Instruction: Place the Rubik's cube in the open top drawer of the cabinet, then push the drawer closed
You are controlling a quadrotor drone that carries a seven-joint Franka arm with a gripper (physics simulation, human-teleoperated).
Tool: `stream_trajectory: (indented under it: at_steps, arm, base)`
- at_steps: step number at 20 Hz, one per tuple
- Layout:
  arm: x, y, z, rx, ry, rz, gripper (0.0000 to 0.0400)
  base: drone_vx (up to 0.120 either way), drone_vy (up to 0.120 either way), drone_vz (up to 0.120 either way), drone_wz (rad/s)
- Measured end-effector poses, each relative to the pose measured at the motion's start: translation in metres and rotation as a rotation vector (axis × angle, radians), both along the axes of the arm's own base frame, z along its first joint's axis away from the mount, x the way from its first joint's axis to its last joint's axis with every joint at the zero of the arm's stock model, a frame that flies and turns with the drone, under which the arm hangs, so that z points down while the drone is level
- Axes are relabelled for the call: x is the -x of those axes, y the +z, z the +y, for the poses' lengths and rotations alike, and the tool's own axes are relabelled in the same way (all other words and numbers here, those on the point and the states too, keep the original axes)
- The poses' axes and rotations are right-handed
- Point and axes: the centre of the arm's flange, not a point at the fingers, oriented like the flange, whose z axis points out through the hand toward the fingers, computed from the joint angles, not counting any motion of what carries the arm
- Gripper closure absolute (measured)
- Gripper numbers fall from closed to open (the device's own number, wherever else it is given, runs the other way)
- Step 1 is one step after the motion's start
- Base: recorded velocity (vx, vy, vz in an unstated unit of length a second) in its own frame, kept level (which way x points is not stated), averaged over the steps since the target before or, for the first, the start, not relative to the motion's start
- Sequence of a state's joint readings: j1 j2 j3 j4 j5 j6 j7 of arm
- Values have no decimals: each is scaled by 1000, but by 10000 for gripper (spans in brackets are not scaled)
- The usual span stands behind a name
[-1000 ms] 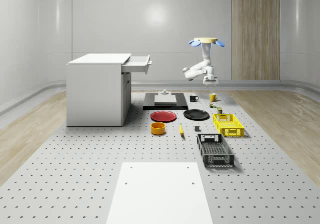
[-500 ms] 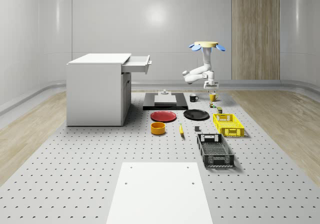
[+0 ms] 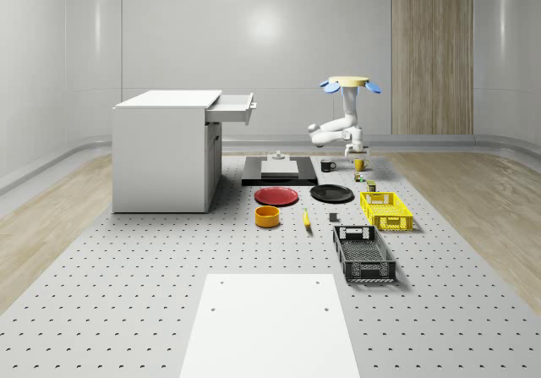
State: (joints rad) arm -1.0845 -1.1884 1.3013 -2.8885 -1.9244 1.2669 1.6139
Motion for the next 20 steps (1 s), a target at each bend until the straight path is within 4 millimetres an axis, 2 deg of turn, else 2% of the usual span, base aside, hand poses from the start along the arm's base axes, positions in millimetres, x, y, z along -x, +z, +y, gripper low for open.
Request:
stream_trajectory:
  at_steps: [14,15,20]
  arm:
    - [0,0,0,0,0,0,0]
    - [0,0,0,0,0,0,0]
    - [0,0,0,0,0,0,0]
  base:
    - [0,0,-120,0]
    - [0,120,-40,0]
    - [0,0,0,0]
